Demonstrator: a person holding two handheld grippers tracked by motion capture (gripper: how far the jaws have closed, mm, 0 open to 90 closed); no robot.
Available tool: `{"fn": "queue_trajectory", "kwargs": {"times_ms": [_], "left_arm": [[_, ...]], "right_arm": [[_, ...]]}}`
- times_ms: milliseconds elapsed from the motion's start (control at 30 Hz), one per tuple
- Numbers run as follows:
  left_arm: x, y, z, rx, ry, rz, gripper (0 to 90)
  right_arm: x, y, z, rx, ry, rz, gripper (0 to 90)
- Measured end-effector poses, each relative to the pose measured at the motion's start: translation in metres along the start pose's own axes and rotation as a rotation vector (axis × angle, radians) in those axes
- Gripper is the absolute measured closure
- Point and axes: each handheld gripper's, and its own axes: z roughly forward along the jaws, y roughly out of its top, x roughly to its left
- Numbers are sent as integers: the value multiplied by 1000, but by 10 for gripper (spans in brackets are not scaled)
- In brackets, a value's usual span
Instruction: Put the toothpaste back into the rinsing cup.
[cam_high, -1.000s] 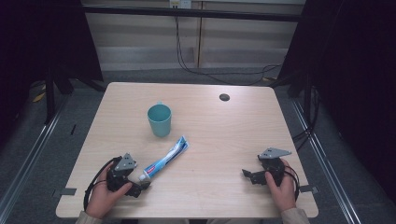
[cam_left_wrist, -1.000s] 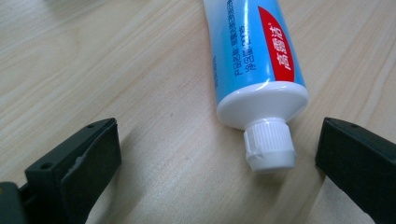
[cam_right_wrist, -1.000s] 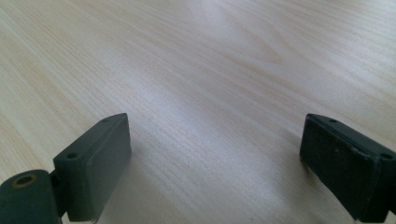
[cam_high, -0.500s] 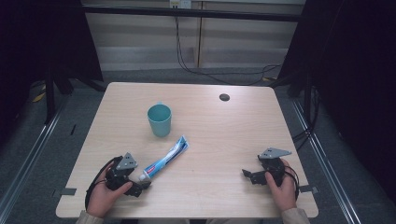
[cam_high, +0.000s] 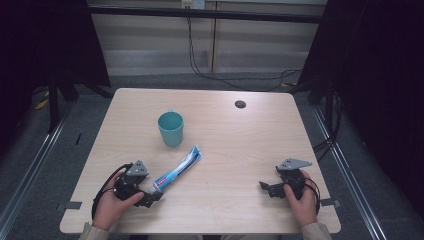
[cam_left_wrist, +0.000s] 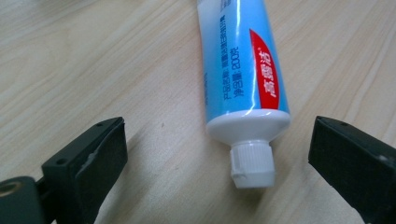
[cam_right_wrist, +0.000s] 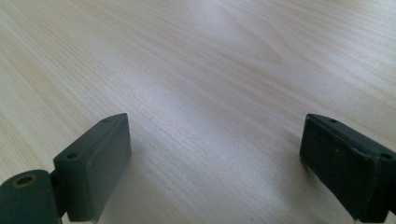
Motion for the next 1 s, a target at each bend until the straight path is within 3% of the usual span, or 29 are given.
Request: {"fn": "queue_trajectory", "kwargs": {"times_ms": [333,667,1000], "left_arm": [[1,22,1,51,-27,-5,61],[2,46,4,112,-26,-5,78],[1,61,13,165,-33,4,137]], "right_arm": [[0,0,0,0,0,0,84],[0,0,0,1,0,1,84],[0,0,0,0,0,0,84]]}}
